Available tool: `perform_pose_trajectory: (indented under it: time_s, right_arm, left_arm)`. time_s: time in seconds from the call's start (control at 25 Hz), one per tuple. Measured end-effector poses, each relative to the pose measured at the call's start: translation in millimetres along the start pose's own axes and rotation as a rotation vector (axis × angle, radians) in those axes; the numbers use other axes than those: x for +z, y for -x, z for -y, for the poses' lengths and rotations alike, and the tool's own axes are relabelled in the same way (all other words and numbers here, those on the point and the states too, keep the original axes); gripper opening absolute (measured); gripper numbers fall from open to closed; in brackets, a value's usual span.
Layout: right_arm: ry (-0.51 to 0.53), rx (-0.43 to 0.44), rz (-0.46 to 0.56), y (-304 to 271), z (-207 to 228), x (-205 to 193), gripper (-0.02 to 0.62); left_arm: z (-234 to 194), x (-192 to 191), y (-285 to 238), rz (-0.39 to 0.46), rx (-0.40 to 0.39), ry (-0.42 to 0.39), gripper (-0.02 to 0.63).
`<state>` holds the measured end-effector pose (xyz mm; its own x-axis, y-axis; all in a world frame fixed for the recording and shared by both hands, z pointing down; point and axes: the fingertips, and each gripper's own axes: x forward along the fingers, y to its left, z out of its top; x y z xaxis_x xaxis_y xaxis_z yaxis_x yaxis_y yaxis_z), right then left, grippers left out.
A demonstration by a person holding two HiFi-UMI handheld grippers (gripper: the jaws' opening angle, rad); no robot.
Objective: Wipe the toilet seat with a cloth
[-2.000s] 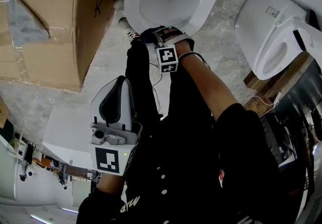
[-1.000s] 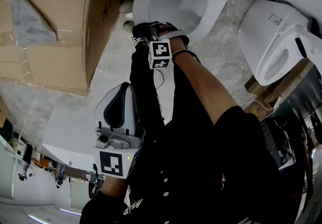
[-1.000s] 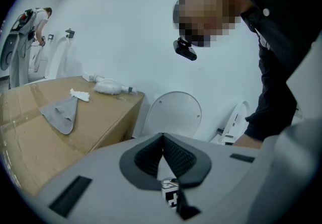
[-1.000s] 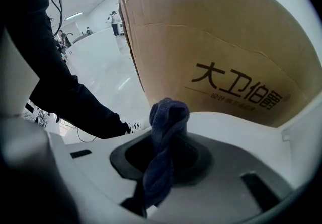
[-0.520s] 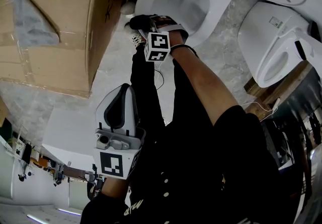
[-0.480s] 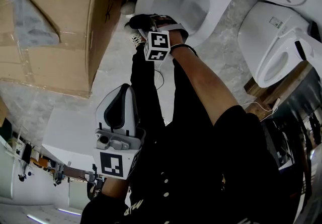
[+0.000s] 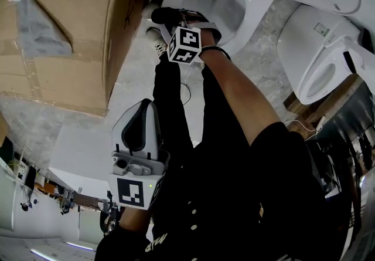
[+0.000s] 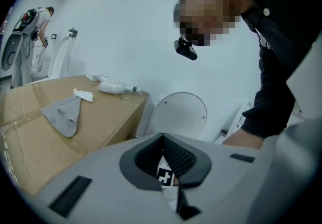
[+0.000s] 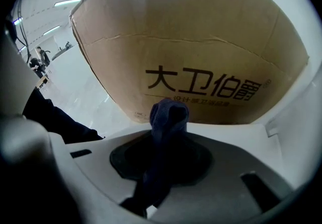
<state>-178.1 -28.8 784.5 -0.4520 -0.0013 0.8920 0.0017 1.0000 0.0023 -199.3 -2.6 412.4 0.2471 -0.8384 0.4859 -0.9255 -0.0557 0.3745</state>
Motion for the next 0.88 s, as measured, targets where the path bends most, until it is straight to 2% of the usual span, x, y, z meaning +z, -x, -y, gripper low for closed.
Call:
perform_pose_trajectory:
  time_s: [0.2,0.56,0.88]
  right_arm:
    - [-0.035,-0.031,0.002,1,27,1,0.084]
    - [-0.163,-0.104,0.011,6,87,-3,0.084]
    - [-0.256,-0.142,0.023,13,118,-10,0.084]
  left_arm:
    - [-2,4,-2,0.003,0.01,0.001,0.006]
    - [-5,9,-8,-0.001,0.022,0.007,0.006]
    - [-5,13,-10,0.006,0.025,0.01,0.006]
